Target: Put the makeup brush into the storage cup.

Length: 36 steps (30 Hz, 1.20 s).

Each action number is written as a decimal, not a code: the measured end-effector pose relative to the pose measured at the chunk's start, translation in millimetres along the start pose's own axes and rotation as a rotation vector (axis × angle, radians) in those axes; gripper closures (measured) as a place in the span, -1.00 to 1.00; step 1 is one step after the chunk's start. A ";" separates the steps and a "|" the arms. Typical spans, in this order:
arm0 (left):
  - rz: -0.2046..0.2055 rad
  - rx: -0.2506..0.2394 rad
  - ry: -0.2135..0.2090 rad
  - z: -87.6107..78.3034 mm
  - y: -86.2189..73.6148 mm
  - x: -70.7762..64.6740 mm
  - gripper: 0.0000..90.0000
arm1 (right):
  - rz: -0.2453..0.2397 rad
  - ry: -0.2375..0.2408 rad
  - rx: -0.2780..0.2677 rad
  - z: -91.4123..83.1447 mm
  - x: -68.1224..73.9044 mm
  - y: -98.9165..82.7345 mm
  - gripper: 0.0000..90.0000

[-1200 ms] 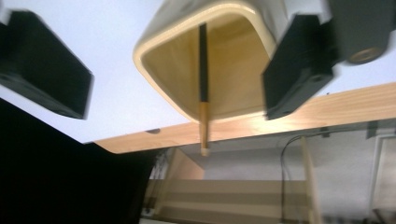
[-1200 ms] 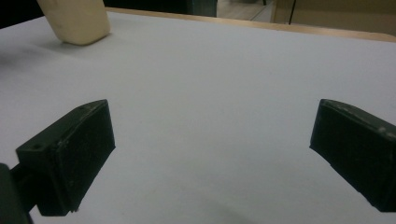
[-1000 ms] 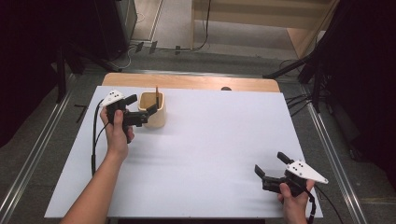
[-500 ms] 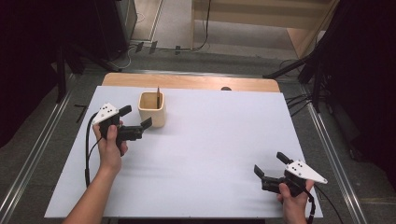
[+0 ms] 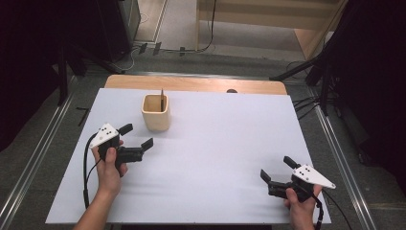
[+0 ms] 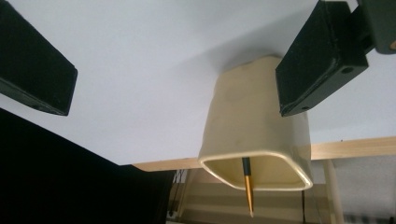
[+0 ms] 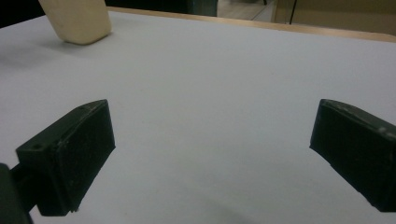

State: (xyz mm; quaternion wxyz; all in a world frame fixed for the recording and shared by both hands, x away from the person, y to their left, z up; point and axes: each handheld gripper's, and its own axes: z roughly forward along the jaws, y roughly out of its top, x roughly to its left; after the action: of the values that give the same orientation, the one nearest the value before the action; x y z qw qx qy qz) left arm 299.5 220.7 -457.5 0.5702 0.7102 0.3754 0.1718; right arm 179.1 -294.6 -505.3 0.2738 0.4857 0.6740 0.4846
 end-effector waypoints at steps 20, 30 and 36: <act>-0.002 0.038 0.004 -32.8 -36.1 -5.0 -1.00 | 0.004 -0.004 0.003 0.3 -0.2 -0.7 -1.00; 0.017 0.048 0.002 -52.6 -43.4 -8.9 -1.00 | 0.003 -0.006 0.003 0.1 -0.3 -0.6 -1.00; 0.031 0.038 0.011 -69.8 -48.1 -13.3 -1.00 | 0.003 -0.008 0.002 -0.7 -0.7 -0.8 -1.00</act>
State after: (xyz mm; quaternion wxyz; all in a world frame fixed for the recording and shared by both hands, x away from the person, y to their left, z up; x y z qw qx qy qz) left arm 227.6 261.7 -480.0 0.5518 0.7257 0.3706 0.1776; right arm 178.5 -295.6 -505.8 0.2753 0.4890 0.6725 0.4825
